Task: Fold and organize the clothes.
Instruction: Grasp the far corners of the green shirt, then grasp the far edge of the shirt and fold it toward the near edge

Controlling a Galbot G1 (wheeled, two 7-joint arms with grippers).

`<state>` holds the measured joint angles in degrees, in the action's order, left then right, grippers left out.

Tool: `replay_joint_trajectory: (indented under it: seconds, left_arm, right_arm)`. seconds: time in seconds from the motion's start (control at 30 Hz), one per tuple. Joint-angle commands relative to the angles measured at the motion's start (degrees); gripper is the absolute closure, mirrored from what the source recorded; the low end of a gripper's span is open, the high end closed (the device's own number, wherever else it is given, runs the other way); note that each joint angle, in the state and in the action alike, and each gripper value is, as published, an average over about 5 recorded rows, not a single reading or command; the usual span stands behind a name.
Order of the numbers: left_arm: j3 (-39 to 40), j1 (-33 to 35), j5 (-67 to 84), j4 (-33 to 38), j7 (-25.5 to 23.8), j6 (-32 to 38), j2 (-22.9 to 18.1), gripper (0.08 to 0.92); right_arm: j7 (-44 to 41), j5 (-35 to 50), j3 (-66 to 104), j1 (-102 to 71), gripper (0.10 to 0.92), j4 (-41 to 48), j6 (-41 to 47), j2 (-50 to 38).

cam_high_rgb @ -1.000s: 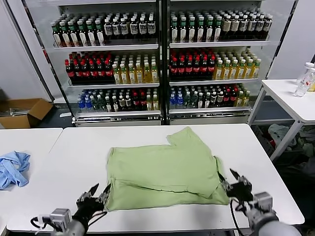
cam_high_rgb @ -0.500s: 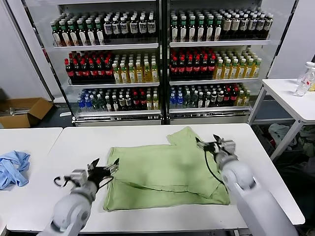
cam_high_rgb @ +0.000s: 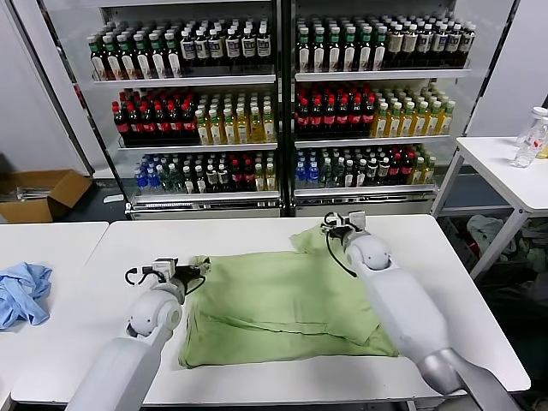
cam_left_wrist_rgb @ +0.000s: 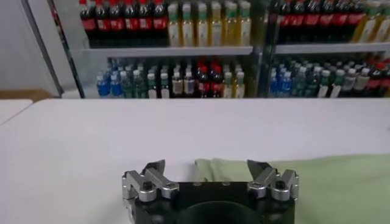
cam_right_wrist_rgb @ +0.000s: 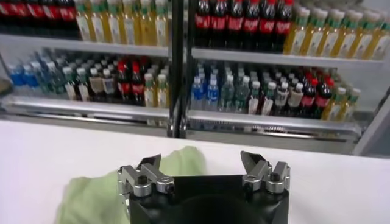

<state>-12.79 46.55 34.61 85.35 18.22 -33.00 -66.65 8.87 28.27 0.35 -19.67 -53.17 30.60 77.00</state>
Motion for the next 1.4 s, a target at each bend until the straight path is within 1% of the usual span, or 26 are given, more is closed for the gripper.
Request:
replay_joint_trajectory:
  seconds: [0.03,0.1,0.17,0.4,0.5,0.63,0.73,0.87,0.93,1.0,1.17,1.3,1.4]
  left_arm:
    - [2.14,-3.71,2.64,-5.8,-0.59,-0.12,-0.54,0.177]
    - [2.27,-3.13,2.91,-5.17,-1.22,-0.13,-0.32,0.198]
    - [2.36,-2.62,3.01,-4.84,-1.68,-0.14,-0.13,0.237]
    - [2.07,-0.56,4.33,-3.78,-3.56,-0.13,0.55,0.442]
    - [1.28,0.18,5.53,-2.82,-4.28,-0.01,0.79,0.529]
    - [-0.15,1.39,7.98,-0.29,-4.58,1.05,1.71,0.641]
    - [-1.4,2.96,10.23,3.25,-4.93,1.98,3.16,0.728]
    - [-3.3,5.47,13.42,9.39,-5.66,2.89,5.24,0.839]
    - [-4.34,6.6,14.99,11.93,-5.85,3.24,6.1,0.884]
    - [-5.65,7.91,16.56,14.73,-5.89,3.45,6.94,0.905]
    - [-9.35,12.48,19.56,22.24,-5.61,3.23,8.63,0.911]
    - [-11.59,17.92,20.24,27.98,-5.45,2.73,9.55,0.911]
    - [-12.41,22.54,19.44,31.98,-5.49,2.34,9.61,0.911]
  right_arm:
    - [-1.4,-1.59,-1.15,4.41,0.22,11.81,0.75,4.12]
    - [-1.66,-0.76,-1.12,4.12,0.254,11.18,1.12,3.91]
    - [-1.83,-0.14,-1.2,3.83,0.31,10.42,1.46,3.64]
    - [-2.48,1.64,-1.32,2.62,0.509,7.6,1.36,2.48]
    - [-2.46,2.75,-1.52,1.66,0.596,4.56,0.26,1.45]
    - [-1.52,5.03,-1.72,-0.37,0.718,-1.92,-1.83,-0.8]
    - [-0.9,6.88,-1.47,-2.25,0.804,-8.8,-2.5,-3.15]
    - [0.0,10.1,-0.41,-5.31,0.9,-19.13,-2.83,-6.87]
    - [0.52,11.59,0.73,-7.17,0.918,-24.01,-2.87,-8.77]
    - [1.17,12.97,2.32,-9.56,0.919,-28.88,-2.74,-10.8]
    - [2.57,15.33,6.91,-17.64,0.919,-40.9,-1.93,-16.1]
    - [3.3,15.57,11.97,-26.49,0.919,-49.36,-1.46,-20.27]
    - [3.8,15.22,17.02,-35.55,0.919,-55.22,-1.17,-21.8]
